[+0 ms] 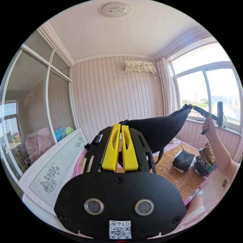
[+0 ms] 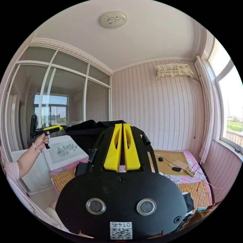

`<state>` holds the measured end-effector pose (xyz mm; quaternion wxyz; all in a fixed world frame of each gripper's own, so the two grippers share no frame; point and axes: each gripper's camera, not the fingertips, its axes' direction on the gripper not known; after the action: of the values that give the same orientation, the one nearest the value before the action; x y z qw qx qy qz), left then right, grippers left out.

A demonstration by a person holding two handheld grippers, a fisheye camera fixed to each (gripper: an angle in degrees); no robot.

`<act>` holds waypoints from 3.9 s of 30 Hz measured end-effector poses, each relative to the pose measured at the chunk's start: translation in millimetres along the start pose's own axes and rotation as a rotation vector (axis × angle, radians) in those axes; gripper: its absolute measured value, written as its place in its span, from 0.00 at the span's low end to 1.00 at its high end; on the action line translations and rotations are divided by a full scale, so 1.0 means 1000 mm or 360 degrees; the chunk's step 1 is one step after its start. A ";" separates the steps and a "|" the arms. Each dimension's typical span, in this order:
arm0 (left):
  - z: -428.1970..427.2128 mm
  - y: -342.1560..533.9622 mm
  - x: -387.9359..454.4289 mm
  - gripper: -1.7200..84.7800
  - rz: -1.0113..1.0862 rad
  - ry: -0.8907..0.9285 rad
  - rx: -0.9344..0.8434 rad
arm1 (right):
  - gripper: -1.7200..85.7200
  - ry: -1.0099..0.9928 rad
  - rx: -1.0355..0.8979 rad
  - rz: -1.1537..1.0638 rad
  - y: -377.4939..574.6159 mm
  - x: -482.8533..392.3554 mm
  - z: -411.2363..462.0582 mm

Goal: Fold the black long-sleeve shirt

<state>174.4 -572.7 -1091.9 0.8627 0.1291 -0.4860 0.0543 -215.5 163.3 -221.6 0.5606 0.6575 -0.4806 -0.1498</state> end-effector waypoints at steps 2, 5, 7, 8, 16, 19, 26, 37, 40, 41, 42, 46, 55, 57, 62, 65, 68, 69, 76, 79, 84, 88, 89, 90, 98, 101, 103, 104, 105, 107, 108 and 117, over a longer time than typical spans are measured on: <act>0.051 0.060 0.015 0.01 0.0042 0.0091 -0.0269 | 0.02 -0.0007 -0.0279 0.0038 0.088 0.014 0.038; 0.120 0.171 0.047 0.01 0.0149 0.0127 -0.0672 | 0.02 0.0059 -0.0696 0.0138 0.228 0.032 0.087; 0.156 0.247 0.066 0.01 0.0169 0.0150 -0.0896 | 0.02 0.0079 -0.0965 0.0259 0.315 0.045 0.114; 0.178 0.297 0.076 0.01 0.0160 0.0144 -0.1044 | 0.02 0.0076 -0.1110 0.0349 0.371 0.051 0.127; 0.243 0.533 0.103 0.01 -0.0096 0.0265 -0.1735 | 0.02 0.0000 -0.1771 0.0701 0.589 0.056 0.136; 0.242 0.573 0.113 0.01 0.0006 0.0281 -0.1858 | 0.02 -0.0020 -0.1824 0.0645 0.602 0.048 0.118; 0.232 0.617 0.116 0.01 0.0097 0.0324 -0.1916 | 0.02 -0.0152 -0.2004 0.0517 0.617 0.034 0.079; 0.269 0.665 0.100 0.02 0.0150 0.0330 -0.1960 | 0.11 -0.0041 -0.1983 0.0499 0.622 0.101 0.062; 0.313 0.656 0.104 0.02 0.0181 0.0409 -0.1834 | 0.11 0.0054 -0.1888 0.0422 0.595 0.146 0.103; 0.338 0.653 0.110 0.02 0.0201 0.0445 -0.1773 | 0.11 0.0080 -0.1842 0.0395 0.583 0.165 0.127; 0.352 0.651 0.113 0.02 0.0214 0.0457 -0.1743 | 0.11 0.0094 -0.1817 0.0382 0.578 0.175 0.141; 0.457 0.646 0.141 0.02 0.0243 0.0603 -0.1542 | 0.11 0.0208 -0.1740 0.0352 0.556 0.247 0.262; 0.628 0.672 0.180 0.02 0.0161 0.0924 -0.1454 | 0.06 0.0370 -0.1913 0.0384 0.616 0.333 0.441; 0.642 0.681 0.182 0.01 0.0151 0.0944 -0.1487 | 0.03 0.0380 -0.1920 0.0380 0.613 0.335 0.430; 0.667 0.698 0.187 0.01 0.0113 0.1010 -0.1623 | 0.02 0.0437 -0.1800 0.0539 0.550 0.319 0.293; 0.677 0.691 0.196 0.01 0.0106 0.1076 -0.1631 | 0.03 0.0326 -0.1855 0.0785 0.528 0.287 0.204; 0.701 0.687 0.218 0.02 0.0157 0.1148 -0.1666 | 0.05 0.0309 -0.1990 0.0934 0.536 0.283 0.150; 0.708 0.687 0.225 0.02 0.0178 0.1166 -0.1679 | 0.06 0.0355 -0.1991 0.0955 0.537 0.287 0.141; 0.787 0.711 0.312 0.06 0.0502 0.1202 -0.1746 | 0.13 0.0768 -0.1801 0.1191 0.569 0.369 0.115; 0.801 0.728 0.350 0.09 0.0691 0.1292 -0.1777 | 0.14 0.0818 -0.1727 0.1230 0.580 0.393 0.132; 0.817 0.768 0.404 0.11 0.0957 0.1345 -0.1908 | 0.03 0.0972 -0.1822 0.1146 0.591 0.398 0.137; 0.827 0.791 0.428 0.04 0.1026 0.1361 -0.1950 | 0.02 0.0816 -0.1771 0.1192 0.550 0.377 0.082; 0.829 0.791 0.430 0.03 0.1020 0.1363 -0.1954 | 0.02 0.0777 -0.1804 0.1173 0.530 0.365 0.062; 0.828 0.790 0.431 0.03 0.1029 0.1362 -0.1942 | 0.02 0.0762 -0.1835 0.1155 0.520 0.358 0.052; 0.849 0.744 0.445 0.02 0.0860 0.1413 -0.1646 | 0.02 0.1022 -0.1980 0.1039 0.486 0.402 -0.008; 0.884 0.753 0.458 0.04 0.0697 0.1286 -0.1675 | 0.05 0.1067 -0.1977 0.1089 0.509 0.422 -0.012; 0.892 0.753 0.461 0.05 0.0675 0.1265 -0.1688 | 0.09 0.0988 -0.1999 0.1130 0.519 0.419 -0.012; 0.891 0.751 0.460 0.06 0.0681 0.1253 -0.1675 | 0.11 0.0930 -0.2015 0.1134 0.524 0.414 -0.011; 0.890 0.750 0.459 0.06 0.0690 0.1240 -0.1673 | 0.12 0.0912 -0.2022 0.1131 0.527 0.411 -0.010; 0.886 0.755 0.454 0.07 0.0711 0.1184 -0.1680 | 0.14 0.0926 -0.2059 0.1113 0.541 0.405 -0.008; 0.886 0.758 0.453 0.07 0.0714 0.1172 -0.1689 | 0.14 0.0943 -0.2059 0.1112 0.545 0.405 -0.008; 0.910 0.818 0.472 0.03 0.0751 0.1094 -0.1916 | 0.02 0.1052 -0.2075 0.1137 0.569 0.428 -0.031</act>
<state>-509.0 -52.1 -101.1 0.8534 -0.4997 -0.1485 -0.0004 -245.9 -109.0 436.4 0.9577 0.0162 -0.2872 -0.0098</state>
